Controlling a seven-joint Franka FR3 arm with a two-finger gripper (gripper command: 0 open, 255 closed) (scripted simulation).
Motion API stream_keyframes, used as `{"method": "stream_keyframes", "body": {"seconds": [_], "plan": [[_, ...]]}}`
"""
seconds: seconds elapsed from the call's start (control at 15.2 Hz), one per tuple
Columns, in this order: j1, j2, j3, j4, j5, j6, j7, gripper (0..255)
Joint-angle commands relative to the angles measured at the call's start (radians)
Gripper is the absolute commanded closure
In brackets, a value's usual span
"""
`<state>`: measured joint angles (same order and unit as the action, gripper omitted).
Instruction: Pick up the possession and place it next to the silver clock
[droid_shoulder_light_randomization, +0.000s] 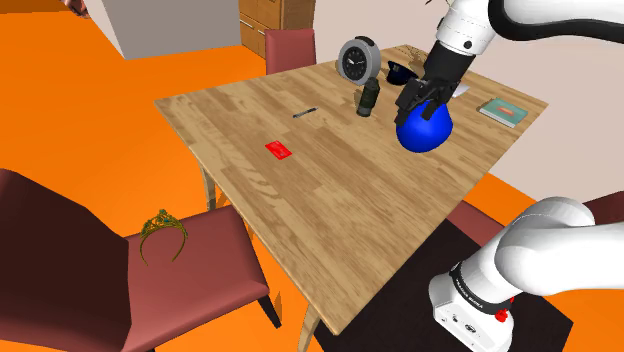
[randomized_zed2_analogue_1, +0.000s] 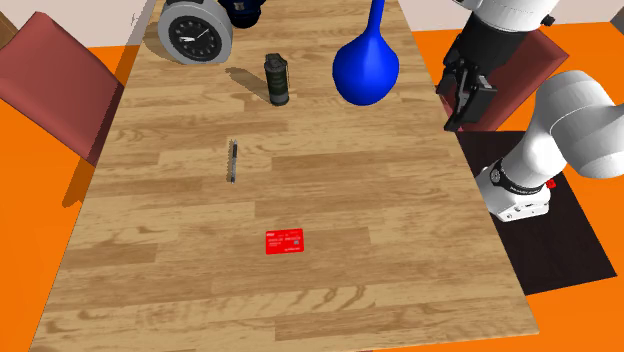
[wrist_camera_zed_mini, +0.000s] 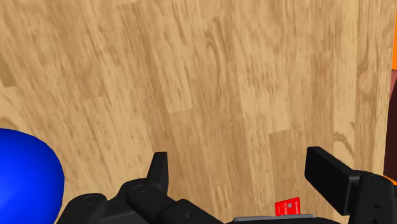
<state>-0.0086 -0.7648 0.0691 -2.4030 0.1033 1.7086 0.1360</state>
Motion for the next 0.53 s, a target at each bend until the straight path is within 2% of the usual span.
{"method": "stream_keyframes", "body": {"seconds": [0.0,0.46], "plan": [[0.000,0.000,0.000,0.000,0.000,0.000,0.000,0],[0.023,0.119,0.073,-0.107,0.017,0.345,0.014,0]]}}
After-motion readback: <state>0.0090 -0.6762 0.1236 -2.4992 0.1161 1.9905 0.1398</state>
